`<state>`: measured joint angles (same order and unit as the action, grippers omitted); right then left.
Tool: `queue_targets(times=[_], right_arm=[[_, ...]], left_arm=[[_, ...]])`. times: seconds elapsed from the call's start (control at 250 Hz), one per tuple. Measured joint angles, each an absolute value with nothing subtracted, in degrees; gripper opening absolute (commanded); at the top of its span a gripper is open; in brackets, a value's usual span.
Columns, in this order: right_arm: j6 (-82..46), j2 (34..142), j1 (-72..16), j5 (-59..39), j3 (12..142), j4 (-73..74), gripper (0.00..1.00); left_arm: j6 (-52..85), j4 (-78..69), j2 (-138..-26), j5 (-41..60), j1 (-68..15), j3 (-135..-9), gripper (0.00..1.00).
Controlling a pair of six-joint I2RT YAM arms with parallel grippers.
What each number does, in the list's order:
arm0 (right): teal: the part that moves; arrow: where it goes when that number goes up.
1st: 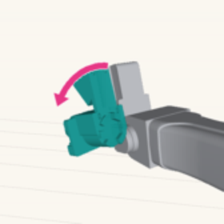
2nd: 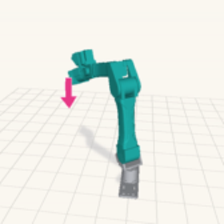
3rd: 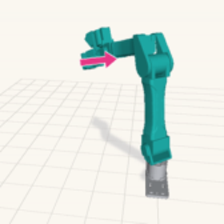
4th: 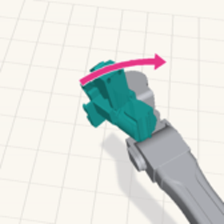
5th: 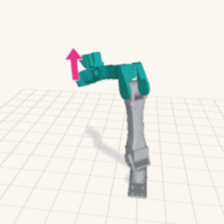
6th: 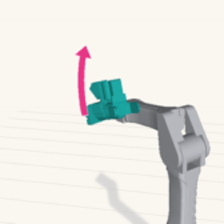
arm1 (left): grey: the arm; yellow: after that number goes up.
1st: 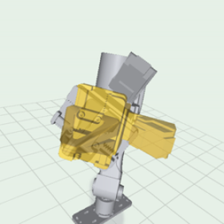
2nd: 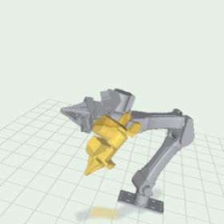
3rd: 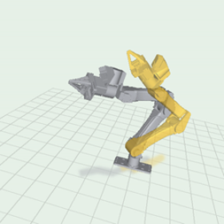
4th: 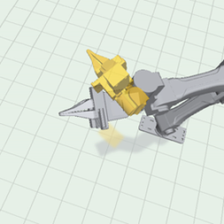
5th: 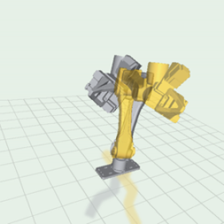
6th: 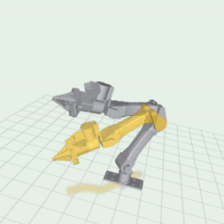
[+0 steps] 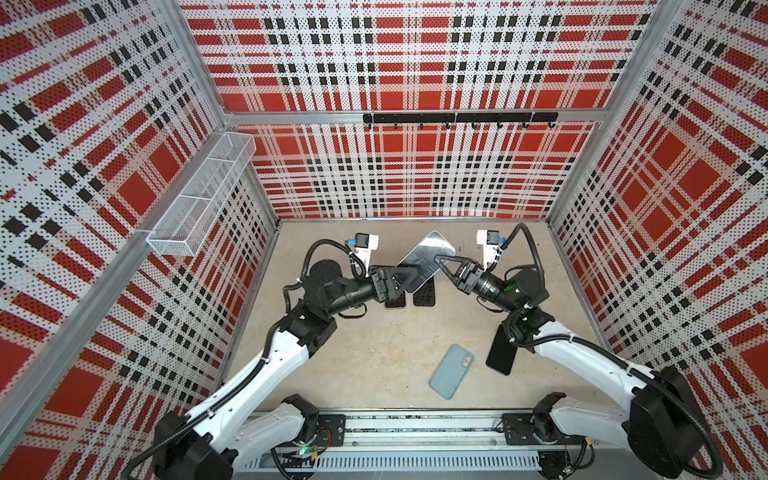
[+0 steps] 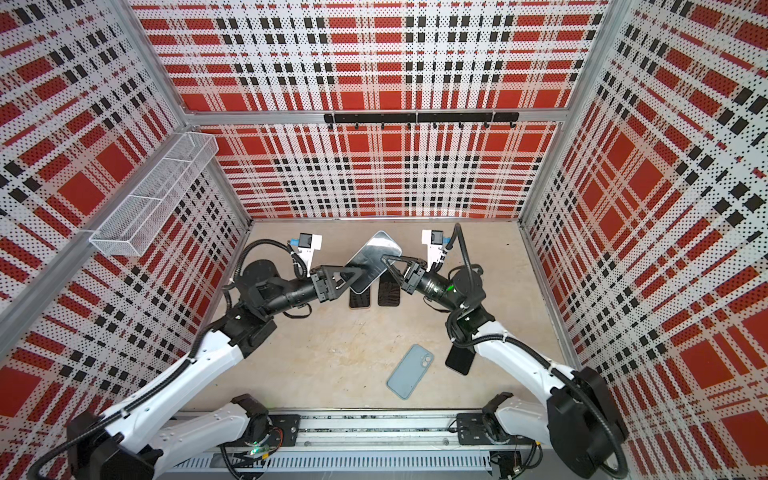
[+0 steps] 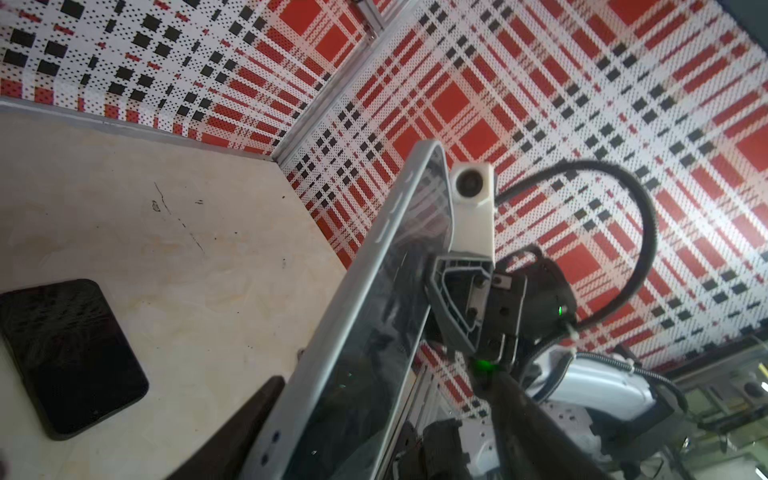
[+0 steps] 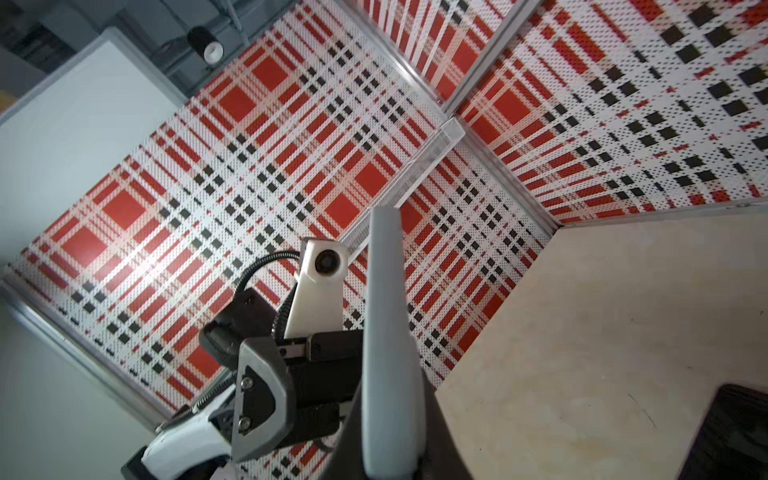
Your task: Put the phone into the phone case
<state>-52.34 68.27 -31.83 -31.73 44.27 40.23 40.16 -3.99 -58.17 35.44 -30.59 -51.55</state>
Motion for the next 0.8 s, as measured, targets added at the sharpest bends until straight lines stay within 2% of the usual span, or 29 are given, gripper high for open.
queue_targets(times=[0.164, 0.412, 0.52, 0.564, 0.672, 0.796], right_arm=[[-47.0, 67.6, -30.6, -41.7, 48.9, 29.3, 0.0], [-46.7, 69.6, -29.6, -50.0, 49.1, 24.7, 0.0], [-48.2, 70.3, -29.5, -51.2, 48.9, 26.6, 0.0], [-49.2, 70.8, -29.2, -51.6, 48.5, 27.8, 0.04], [-52.3, 71.9, -28.8, -52.7, 46.9, 32.4, 0.23], [-55.4, 74.5, -28.9, -50.6, 44.4, 39.6, 0.27]], left_arm=[[31.5, 10.7, -58.0, 43.0, -30.7, -55.6, 0.67], [28.1, 21.0, -59.3, 45.2, -31.9, -55.5, 0.3], [28.1, 20.9, -59.2, 45.7, -31.9, -54.7, 0.19], [28.5, 19.8, -59.0, 46.4, -32.0, -54.2, 0.15], [31.3, 15.3, -58.3, 48.4, -32.0, -51.5, 0.06], [36.4, 8.7, -57.8, 47.9, -32.3, -48.1, 0.0]])
